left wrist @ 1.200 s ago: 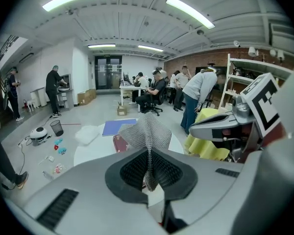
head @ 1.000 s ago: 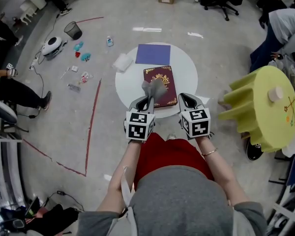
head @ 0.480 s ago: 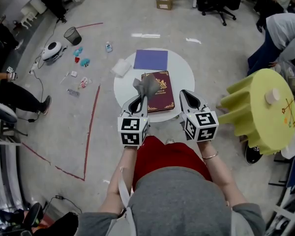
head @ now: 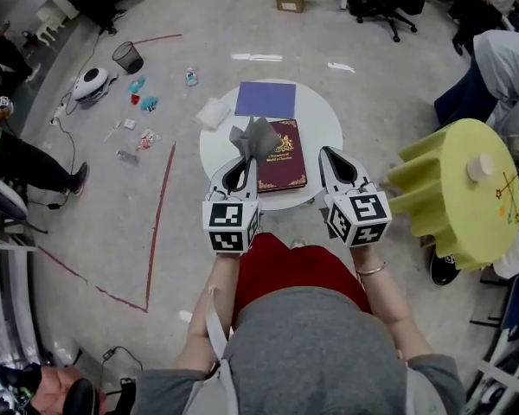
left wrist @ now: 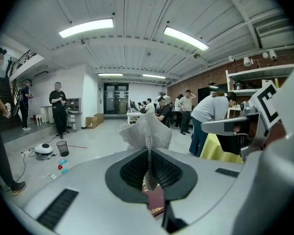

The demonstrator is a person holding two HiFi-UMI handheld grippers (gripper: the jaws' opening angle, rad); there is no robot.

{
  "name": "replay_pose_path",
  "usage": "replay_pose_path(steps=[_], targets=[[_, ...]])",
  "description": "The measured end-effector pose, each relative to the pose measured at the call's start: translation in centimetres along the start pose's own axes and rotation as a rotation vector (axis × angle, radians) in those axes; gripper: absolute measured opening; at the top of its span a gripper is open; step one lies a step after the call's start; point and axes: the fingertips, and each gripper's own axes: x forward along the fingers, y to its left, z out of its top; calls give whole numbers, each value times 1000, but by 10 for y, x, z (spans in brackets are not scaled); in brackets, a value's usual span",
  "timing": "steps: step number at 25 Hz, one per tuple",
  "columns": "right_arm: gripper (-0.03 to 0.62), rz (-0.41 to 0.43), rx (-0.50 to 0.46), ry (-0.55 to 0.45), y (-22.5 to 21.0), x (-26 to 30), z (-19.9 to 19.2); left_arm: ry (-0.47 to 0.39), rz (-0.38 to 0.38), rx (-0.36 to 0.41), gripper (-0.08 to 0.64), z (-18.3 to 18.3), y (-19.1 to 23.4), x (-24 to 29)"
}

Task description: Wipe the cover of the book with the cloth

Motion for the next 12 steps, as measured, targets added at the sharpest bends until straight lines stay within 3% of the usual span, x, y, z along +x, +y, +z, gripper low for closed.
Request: replay_pose_path(steps=[12], targets=[[28, 6, -12, -22, 2, 5, 8, -29, 14, -23, 25, 7, 11, -2]])
